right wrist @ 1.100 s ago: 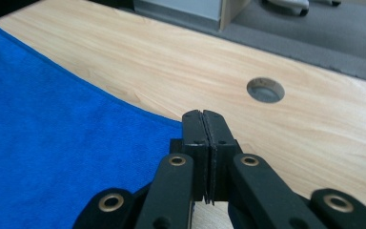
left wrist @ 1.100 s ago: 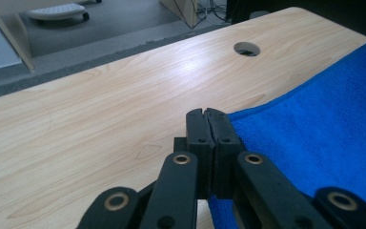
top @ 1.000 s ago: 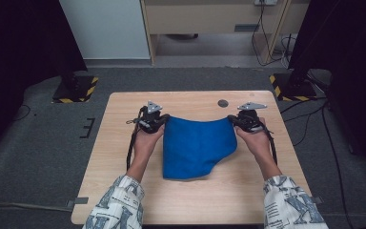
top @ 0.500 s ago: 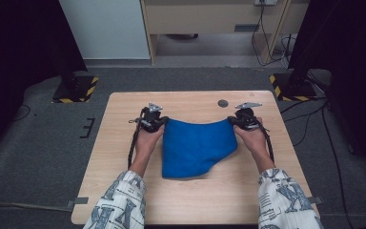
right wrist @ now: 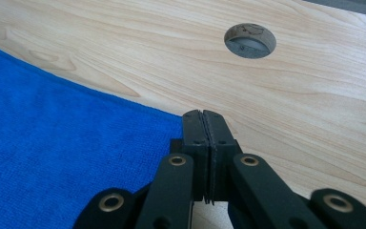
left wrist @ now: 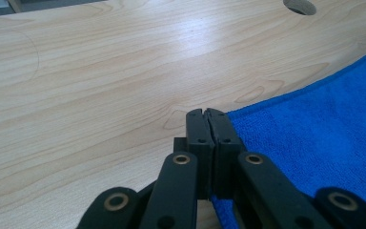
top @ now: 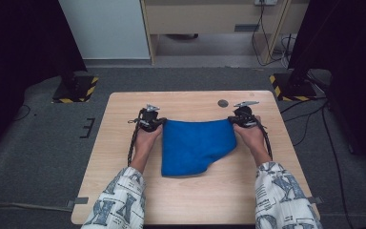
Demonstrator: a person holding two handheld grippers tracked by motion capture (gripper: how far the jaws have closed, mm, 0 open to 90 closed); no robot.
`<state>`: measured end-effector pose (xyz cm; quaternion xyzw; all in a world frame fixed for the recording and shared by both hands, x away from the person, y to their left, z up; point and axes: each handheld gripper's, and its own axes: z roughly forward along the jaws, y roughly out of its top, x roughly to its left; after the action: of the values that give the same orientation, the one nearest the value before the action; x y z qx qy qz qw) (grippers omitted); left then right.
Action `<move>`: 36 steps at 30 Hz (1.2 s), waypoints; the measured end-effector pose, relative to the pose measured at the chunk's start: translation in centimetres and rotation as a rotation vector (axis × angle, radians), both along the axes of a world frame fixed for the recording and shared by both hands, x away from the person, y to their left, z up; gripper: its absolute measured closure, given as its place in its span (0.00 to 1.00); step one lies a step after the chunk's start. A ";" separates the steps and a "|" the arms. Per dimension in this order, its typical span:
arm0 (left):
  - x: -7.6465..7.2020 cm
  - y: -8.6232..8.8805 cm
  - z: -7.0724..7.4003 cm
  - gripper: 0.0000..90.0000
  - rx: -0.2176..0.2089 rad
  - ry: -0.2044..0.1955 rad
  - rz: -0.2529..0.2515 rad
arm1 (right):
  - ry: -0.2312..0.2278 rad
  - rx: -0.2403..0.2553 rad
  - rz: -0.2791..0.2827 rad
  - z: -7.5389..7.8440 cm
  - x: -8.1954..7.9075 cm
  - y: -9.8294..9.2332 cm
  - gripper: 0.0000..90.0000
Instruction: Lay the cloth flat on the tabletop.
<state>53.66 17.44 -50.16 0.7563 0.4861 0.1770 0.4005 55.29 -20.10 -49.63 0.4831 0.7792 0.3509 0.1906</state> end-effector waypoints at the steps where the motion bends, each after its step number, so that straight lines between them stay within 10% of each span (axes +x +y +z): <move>1: 0.0 0.0 -0.1 0.98 -0.003 0.001 0.001 | 0.000 0.000 -0.002 -0.1 0.1 0.0 0.99; 11: 0.3 0.5 -0.2 0.97 -0.020 -0.008 0.005 | 0.008 0.005 -0.009 -0.4 0.4 -0.3 0.99; 21: 0.1 1.8 0.7 0.68 -0.053 -0.049 0.053 | 0.025 -0.004 -0.009 -1.0 0.8 0.0 0.98; 28: -0.5 2.3 1.6 0.51 -0.033 -0.048 0.050 | 0.011 0.009 -0.070 -0.8 0.9 -0.4 0.55; 36: -1.6 2.5 2.7 0.36 -0.045 -0.054 0.022 | -0.030 0.031 -0.077 1.0 0.1 -1.0 0.31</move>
<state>52.03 19.94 -47.43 0.7366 0.4873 0.1907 0.4284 55.38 -21.13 -48.65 0.5104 0.7516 0.3624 0.2080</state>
